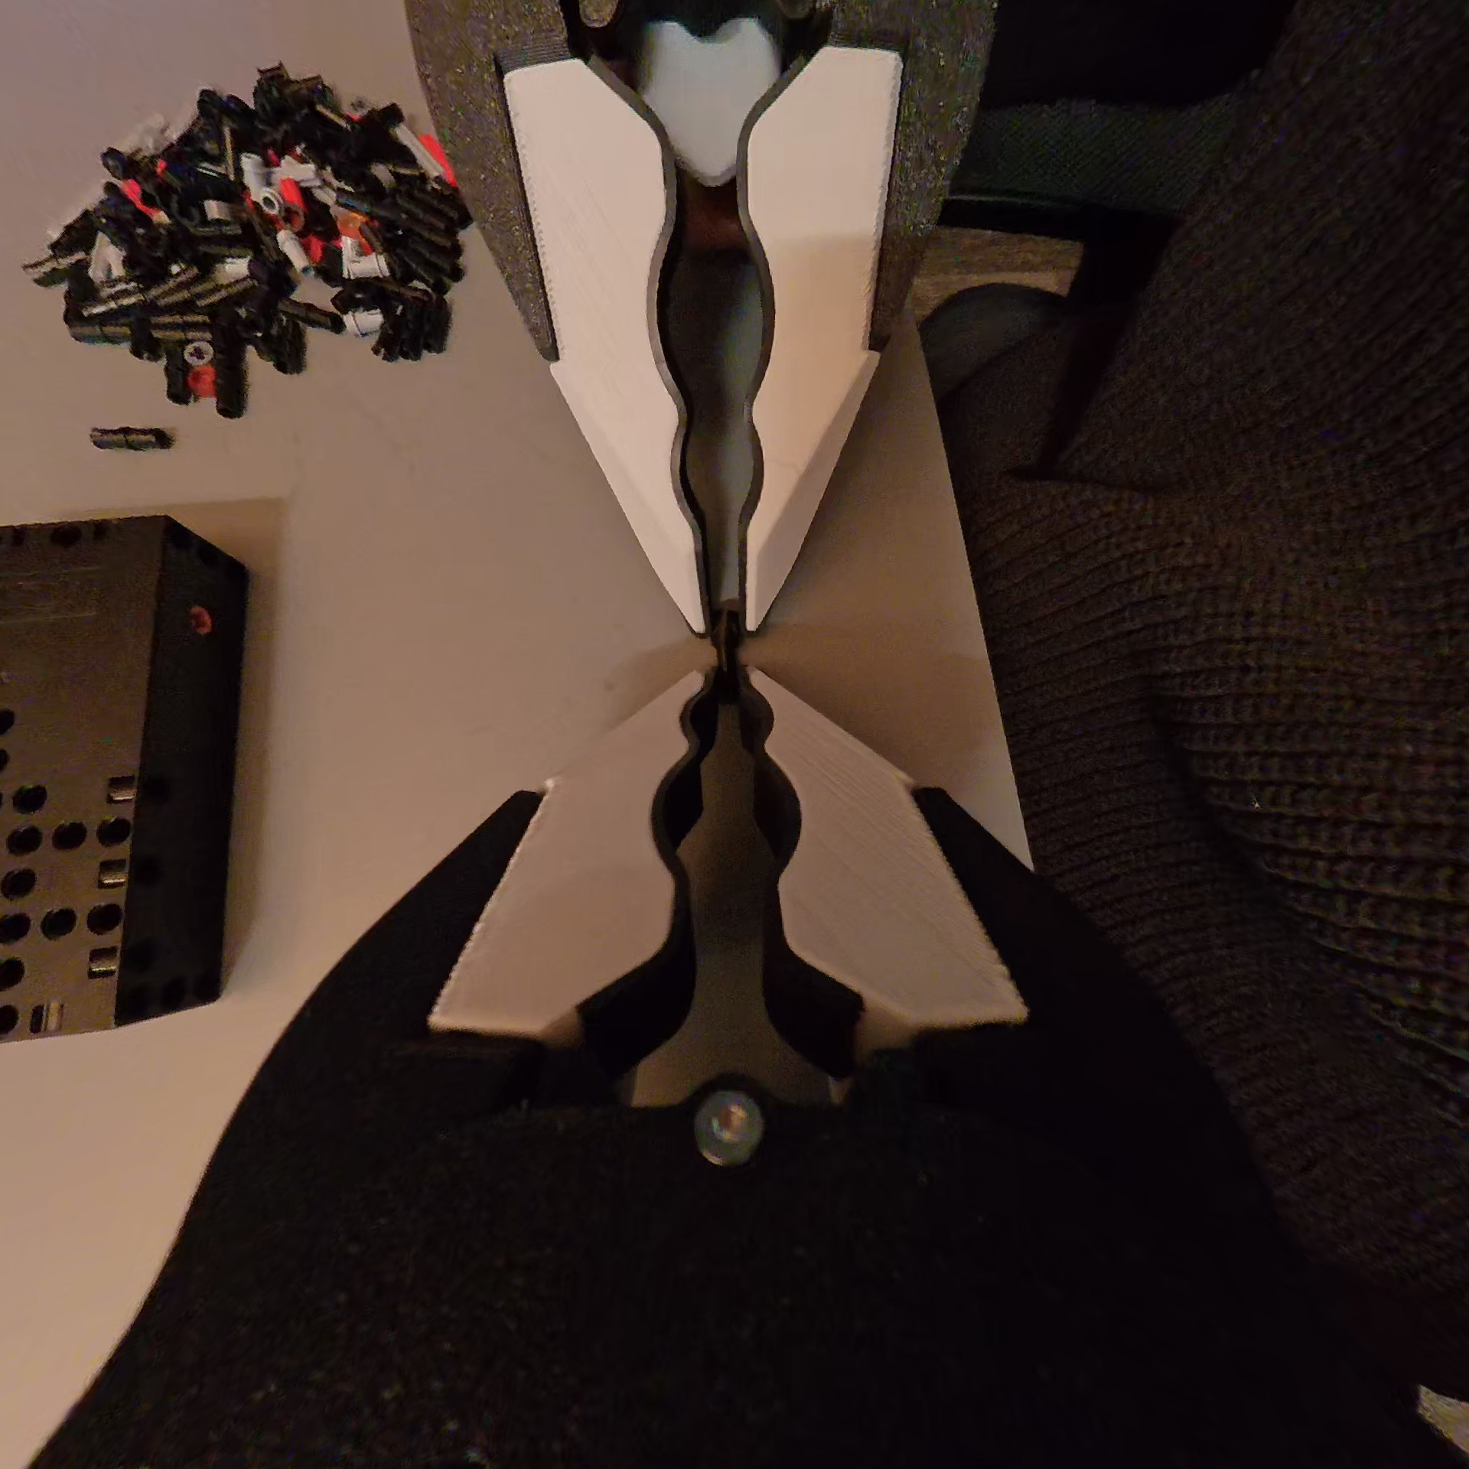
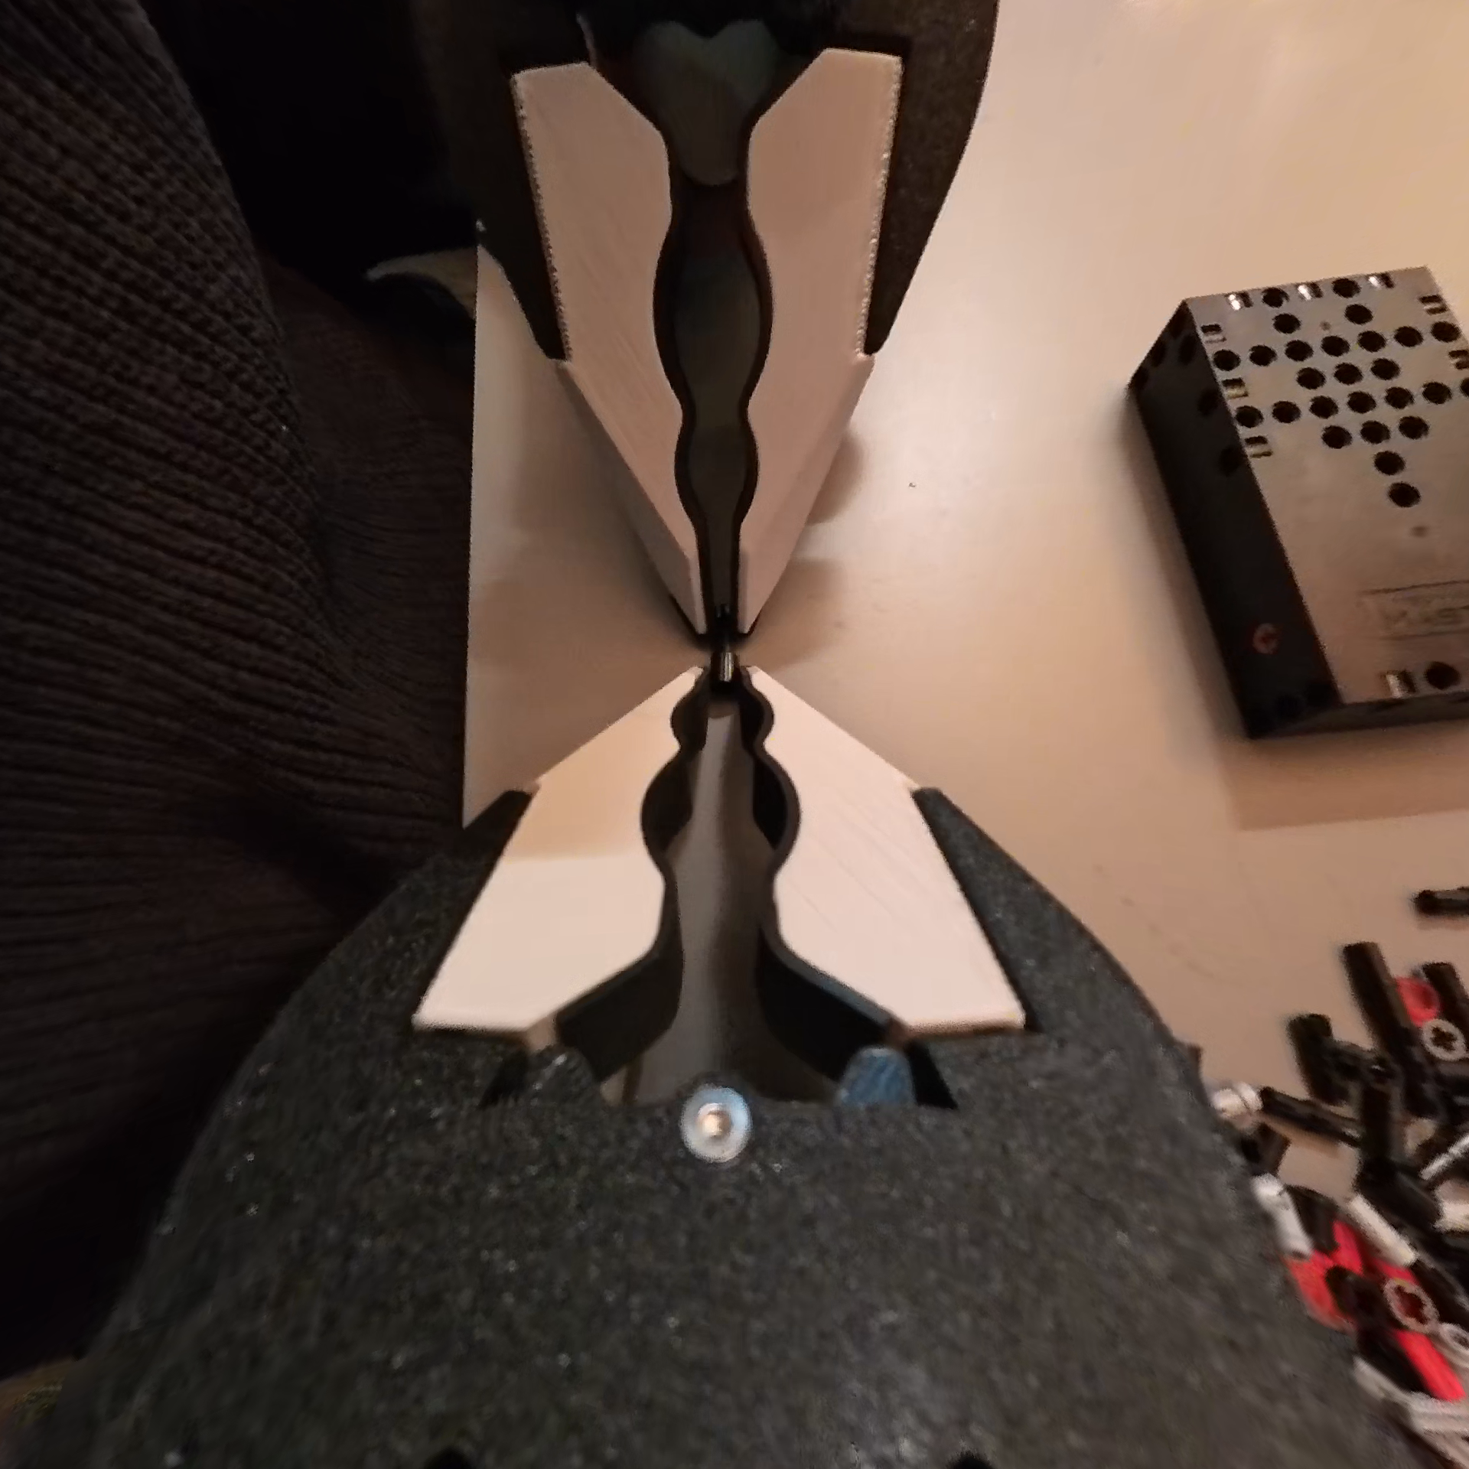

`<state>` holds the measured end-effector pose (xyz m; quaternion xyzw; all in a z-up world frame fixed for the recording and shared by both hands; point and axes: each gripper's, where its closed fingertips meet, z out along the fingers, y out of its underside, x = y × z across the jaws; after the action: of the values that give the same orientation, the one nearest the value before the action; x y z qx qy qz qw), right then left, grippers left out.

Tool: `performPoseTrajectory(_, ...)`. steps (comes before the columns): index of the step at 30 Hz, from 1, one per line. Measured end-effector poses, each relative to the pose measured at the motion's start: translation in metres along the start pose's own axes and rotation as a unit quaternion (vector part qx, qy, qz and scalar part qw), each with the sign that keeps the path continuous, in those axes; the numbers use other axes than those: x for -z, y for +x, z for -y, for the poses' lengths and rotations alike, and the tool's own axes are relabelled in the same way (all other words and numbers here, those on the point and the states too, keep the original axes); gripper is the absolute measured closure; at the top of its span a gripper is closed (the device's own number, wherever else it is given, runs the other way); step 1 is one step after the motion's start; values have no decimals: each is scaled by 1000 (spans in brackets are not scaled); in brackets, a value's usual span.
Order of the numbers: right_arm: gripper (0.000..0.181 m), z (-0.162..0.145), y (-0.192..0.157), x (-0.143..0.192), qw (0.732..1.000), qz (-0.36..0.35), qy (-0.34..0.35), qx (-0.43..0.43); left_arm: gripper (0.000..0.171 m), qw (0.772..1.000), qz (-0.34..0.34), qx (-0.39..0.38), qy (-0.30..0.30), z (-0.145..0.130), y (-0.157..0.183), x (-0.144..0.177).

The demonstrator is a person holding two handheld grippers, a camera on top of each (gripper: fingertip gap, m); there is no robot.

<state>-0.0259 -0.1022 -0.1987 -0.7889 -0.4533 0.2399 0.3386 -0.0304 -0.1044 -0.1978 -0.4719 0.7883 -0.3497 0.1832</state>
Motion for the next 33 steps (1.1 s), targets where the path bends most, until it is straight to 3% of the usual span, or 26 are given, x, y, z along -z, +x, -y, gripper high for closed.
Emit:
performPoseTrajectory(11, 174, 0, 0, -1, 998, 16, -33, 55, 169, 1000, -5, -12, 0, 0, 0, 0)
performPoseTrajectory(23, 176, 1, 0, -1, 997, 45, -4, -59, 170, 1000, 4, -10, 0, 0, -2, 0)
performPoseTrajectory(33, 176, 3, 0, -2, 995, 45, 4, -87, 169, 1000, 0, 1, 2, 2, -1, -2)
